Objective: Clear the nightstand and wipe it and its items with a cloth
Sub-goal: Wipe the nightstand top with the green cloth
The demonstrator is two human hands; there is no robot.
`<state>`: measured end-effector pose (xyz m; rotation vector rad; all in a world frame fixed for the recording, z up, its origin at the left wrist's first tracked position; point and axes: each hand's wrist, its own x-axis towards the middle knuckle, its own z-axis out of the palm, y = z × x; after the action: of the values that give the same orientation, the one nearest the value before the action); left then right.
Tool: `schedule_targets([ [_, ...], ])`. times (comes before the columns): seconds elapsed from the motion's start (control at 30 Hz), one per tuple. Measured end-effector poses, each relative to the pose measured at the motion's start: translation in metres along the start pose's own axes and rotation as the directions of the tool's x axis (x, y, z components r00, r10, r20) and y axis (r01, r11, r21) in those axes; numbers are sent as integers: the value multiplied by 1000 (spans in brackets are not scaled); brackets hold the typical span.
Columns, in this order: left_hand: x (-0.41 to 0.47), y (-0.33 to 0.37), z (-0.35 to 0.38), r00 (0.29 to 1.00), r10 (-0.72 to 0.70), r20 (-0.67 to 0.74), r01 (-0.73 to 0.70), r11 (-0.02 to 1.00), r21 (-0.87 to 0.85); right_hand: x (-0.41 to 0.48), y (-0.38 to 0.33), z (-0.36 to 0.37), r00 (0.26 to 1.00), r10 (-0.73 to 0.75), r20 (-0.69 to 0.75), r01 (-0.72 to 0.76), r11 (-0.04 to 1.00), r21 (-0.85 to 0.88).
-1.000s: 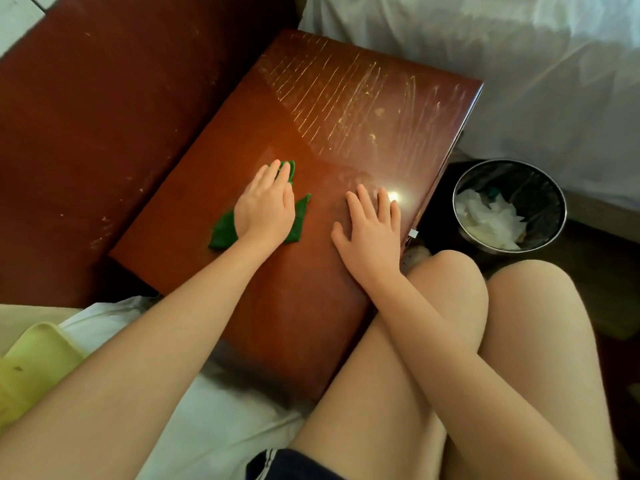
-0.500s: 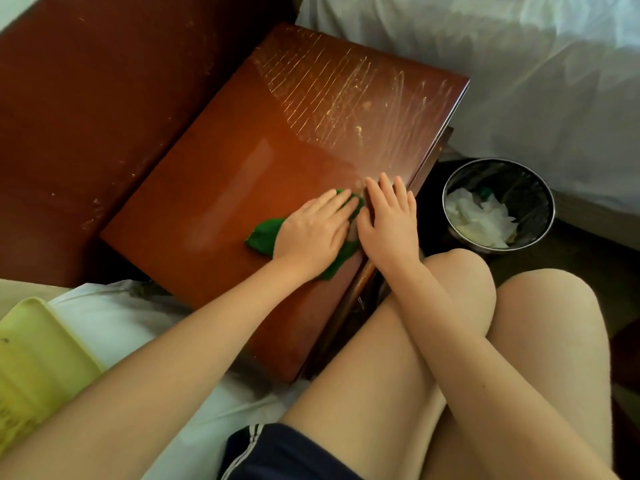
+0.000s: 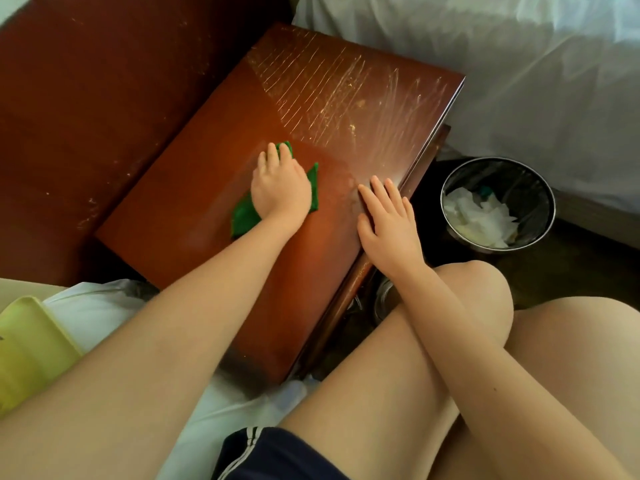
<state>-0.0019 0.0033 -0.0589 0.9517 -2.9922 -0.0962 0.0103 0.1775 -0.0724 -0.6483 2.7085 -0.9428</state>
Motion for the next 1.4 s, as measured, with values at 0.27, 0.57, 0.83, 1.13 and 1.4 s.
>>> schedule_targets([
  [0.27, -62, 41, 7, 829, 559, -18, -559, 826, -77, 6, 3, -10, 956, 195, -217, -102, 920, 379],
  [0.57, -106, -73, -2, 645, 764, 28, -764, 645, -12, 4, 1, -1, 993, 88, -74, -87, 996, 14],
  [0.83, -58, -43, -6, 986, 167, 22, -168, 986, 13, -7, 1, 0, 998, 68, -2, -68, 997, -36],
  [1.13, -104, 12, 6, 869, 494, -28, -494, 863, -103, -2, -11, -5, 990, 132, 38, -133, 991, 25],
  [1.4, -108, -64, 3, 765, 644, -28, -644, 762, -61, 2, -19, 0, 989, 103, 110, -86, 985, -151],
])
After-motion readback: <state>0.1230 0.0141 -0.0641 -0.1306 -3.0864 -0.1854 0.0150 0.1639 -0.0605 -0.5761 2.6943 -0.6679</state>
